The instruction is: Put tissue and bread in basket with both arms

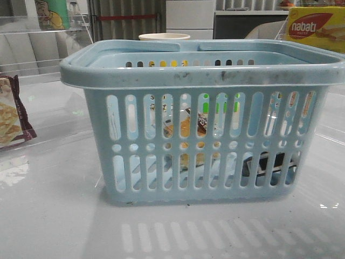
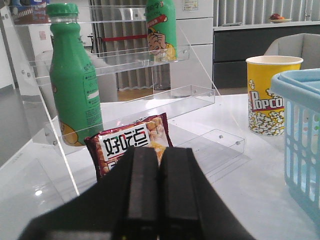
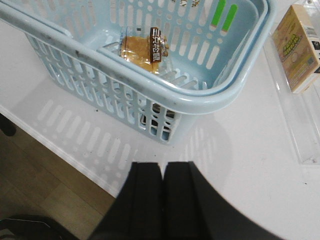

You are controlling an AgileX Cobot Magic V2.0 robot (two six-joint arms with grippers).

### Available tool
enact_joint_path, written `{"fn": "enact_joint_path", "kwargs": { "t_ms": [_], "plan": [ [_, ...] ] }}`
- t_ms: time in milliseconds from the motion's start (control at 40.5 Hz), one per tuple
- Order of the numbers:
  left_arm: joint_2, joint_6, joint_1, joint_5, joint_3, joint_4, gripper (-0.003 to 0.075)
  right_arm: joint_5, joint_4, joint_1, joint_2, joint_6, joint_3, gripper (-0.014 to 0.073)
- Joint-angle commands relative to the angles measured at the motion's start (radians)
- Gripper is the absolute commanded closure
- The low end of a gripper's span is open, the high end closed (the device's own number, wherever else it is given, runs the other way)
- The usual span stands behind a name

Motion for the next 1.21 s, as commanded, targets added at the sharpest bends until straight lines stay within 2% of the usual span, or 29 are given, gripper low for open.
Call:
{"fn": "enact_joint_path", "kwargs": {
  "t_ms": [0, 370, 444, 543, 691, 815, 1136, 1185],
  "plan": [
    [-0.017, -0.011, -0.008, -0.097, -0.001, -0.003, 0.0629, -0.066, -0.003, 0.0, 0.004, -0.011, -0.03, 0.0536],
    [-0.017, -0.011, -0.008, -0.097, -0.001, -0.003, 0.0629, -0.075, -0.003, 0.004, -0.016, -0.011, -0.017, 0.0536],
    [-0.017, -0.011, -0.008, -0.097, -0.001, -0.003, 0.0629, -0.092, -0.012, -0.032, -0.056, -0.019, 0.015, 0.0536],
    [-0.017, -0.011, -0.008, -0.097, -0.001, -0.003, 0.0629, -0.223, -0.012, -0.142, -0.135, -0.018, 0.101, 0.0536],
    [-0.017, -0.011, -0.008, -0.097, -0.001, -0.003, 0.0629, -0.512, -0.012, -0.318, -0.303, -0.018, 0.306, 0.0536],
    [-0.017, -0.011, -0.008, -0.097, -0.001, -0.003, 0.0629, -0.644, -0.012, -0.41, -0.432, -0.018, 0.458, 0.0536],
    [-0.017, -0.011, -0.008, -0.097, -0.001, -0.003, 0.0629, -0.86, 0.01, -0.451, -0.582, -0.018, 0.759, 0.0536],
    [-0.017, -0.011, -0.008, -0.097, -0.001, -0.003, 0.0629, -0.841, 0.014, -0.451, -0.58, -0.018, 0.758, 0.0536]
  ]
}}
